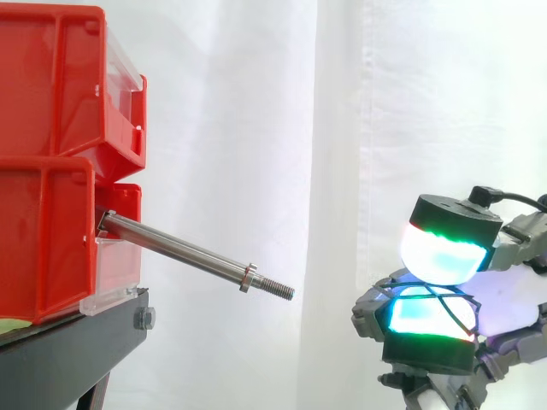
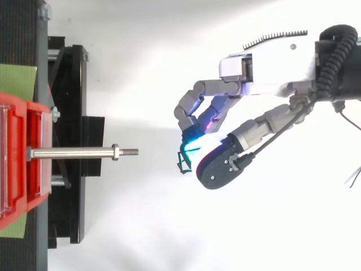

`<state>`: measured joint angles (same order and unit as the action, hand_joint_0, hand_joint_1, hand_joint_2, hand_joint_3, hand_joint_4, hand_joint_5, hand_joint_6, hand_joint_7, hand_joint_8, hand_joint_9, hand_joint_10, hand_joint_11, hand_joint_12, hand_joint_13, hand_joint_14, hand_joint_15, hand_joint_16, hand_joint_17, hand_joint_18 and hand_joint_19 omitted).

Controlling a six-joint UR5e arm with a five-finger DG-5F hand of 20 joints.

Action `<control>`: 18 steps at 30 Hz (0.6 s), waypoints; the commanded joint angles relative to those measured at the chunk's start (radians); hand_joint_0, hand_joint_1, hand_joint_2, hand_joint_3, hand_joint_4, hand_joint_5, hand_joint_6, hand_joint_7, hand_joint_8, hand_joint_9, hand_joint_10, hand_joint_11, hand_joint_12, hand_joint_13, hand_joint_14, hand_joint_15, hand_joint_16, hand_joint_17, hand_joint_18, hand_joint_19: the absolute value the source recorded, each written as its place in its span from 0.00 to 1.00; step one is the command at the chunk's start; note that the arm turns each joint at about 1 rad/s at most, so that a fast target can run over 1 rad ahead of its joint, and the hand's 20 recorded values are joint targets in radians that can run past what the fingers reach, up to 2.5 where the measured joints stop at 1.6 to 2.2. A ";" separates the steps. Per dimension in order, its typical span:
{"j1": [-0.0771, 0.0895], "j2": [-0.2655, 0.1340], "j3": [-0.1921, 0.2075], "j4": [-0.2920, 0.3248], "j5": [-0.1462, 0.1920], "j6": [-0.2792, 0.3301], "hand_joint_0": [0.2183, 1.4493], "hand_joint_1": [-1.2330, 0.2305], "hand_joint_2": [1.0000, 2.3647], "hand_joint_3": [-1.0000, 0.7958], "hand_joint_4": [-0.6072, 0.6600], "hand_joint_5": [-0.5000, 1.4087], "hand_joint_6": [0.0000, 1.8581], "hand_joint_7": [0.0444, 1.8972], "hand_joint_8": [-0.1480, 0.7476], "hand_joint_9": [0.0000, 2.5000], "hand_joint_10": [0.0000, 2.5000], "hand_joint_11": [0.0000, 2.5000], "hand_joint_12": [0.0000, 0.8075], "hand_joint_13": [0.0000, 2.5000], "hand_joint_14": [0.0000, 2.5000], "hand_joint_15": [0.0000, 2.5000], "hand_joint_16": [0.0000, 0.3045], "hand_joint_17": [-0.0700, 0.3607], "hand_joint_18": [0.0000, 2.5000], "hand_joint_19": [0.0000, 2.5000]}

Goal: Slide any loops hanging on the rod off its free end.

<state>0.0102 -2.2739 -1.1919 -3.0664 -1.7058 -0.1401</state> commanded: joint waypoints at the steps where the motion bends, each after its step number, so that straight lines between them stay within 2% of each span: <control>1: -0.001 0.001 0.000 -0.011 -0.011 0.001 0.32 0.44 0.01 0.32 0.67 0.17 0.45 0.67 0.56 0.36 0.01 0.23 0.50 0.27 0.00 0.08 0.20 0.48 0.28 0.14; 5: -0.001 0.005 0.000 -0.012 -0.011 -0.001 0.32 0.36 0.01 0.43 0.67 0.16 0.46 0.68 0.56 0.35 0.01 0.24 0.50 0.27 0.00 0.08 0.20 0.49 0.28 0.13; 9: -0.001 0.005 0.000 -0.011 -0.011 -0.001 0.33 0.30 0.01 0.47 0.67 0.16 0.47 0.65 0.57 0.34 0.01 0.23 0.51 0.26 0.00 0.08 0.21 0.50 0.29 0.13; 12: -0.001 0.005 0.000 -0.009 -0.011 -0.001 0.34 0.28 0.01 0.46 0.67 0.15 0.47 0.64 0.56 0.34 0.01 0.23 0.51 0.26 0.00 0.08 0.21 0.50 0.29 0.13; 18: 0.001 0.007 0.000 -0.008 -0.009 0.001 0.38 0.27 0.01 0.35 0.68 0.14 0.47 0.62 0.54 0.33 0.01 0.24 0.49 0.26 0.00 0.08 0.21 0.49 0.29 0.13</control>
<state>0.0102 -2.2673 -1.1919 -3.0751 -1.7159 -0.1397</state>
